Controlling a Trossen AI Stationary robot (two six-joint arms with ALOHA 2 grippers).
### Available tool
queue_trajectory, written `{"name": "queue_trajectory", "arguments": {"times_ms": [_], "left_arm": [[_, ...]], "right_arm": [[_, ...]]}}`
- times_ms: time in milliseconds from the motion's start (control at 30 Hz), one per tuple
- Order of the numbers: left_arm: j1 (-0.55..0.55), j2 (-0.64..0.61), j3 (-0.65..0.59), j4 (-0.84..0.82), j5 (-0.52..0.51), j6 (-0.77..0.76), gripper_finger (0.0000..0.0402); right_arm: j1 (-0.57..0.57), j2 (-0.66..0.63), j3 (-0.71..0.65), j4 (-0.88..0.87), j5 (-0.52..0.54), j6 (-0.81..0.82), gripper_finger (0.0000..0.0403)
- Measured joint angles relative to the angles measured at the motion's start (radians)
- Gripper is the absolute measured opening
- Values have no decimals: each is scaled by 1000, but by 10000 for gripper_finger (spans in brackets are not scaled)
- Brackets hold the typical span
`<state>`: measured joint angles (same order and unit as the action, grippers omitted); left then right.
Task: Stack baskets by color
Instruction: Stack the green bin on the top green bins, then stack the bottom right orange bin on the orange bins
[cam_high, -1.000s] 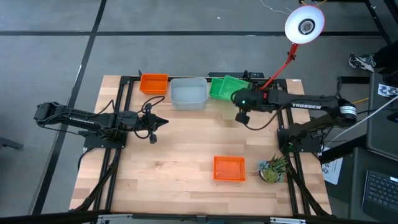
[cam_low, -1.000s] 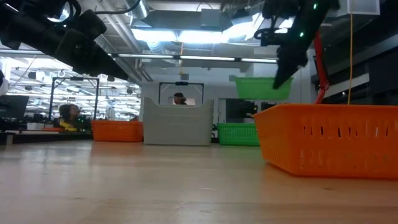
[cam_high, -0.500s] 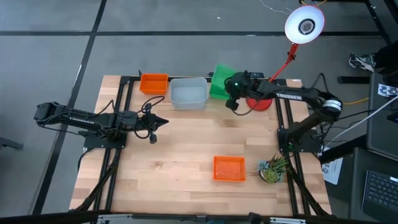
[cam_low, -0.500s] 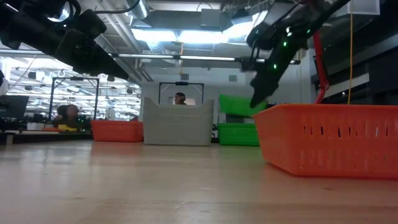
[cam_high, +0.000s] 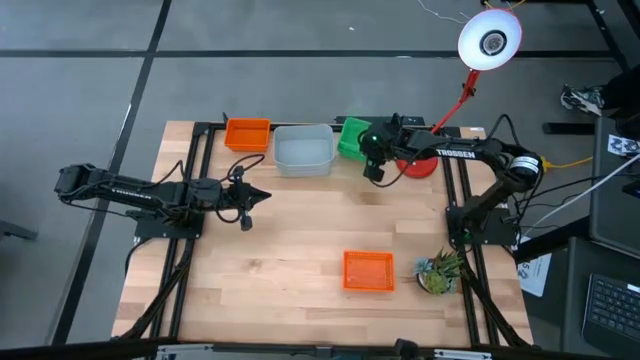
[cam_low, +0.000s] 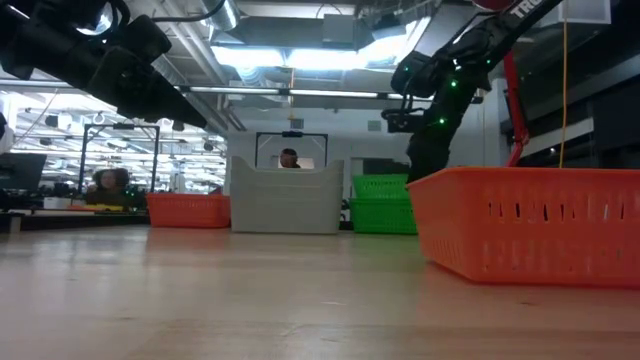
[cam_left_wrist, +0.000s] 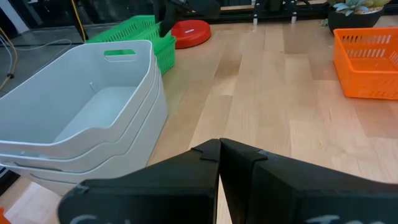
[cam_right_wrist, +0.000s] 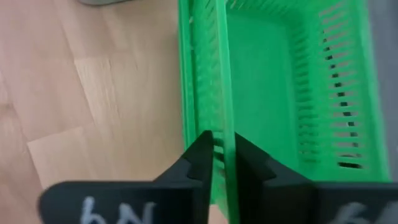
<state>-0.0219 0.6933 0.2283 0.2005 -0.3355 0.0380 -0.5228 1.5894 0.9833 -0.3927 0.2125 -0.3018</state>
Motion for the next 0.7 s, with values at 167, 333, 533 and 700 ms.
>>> {"name": "queue_trajectory", "arguments": {"times_ms": [167,333,533,700], "left_arm": [[0,0,0,0,0,0,0],[0,0,0,0,0,0,0],[0,0,0,0,0,0,0],[0,0,0,0,0,-2,0]], "right_arm": [[0,0,0,-1,0,-25,80],[11,-16,0,-5,-1,-17,103],[93,-120,0,-26,-6,16,107],[176,-240,2,-210,-216,262,107]]}}
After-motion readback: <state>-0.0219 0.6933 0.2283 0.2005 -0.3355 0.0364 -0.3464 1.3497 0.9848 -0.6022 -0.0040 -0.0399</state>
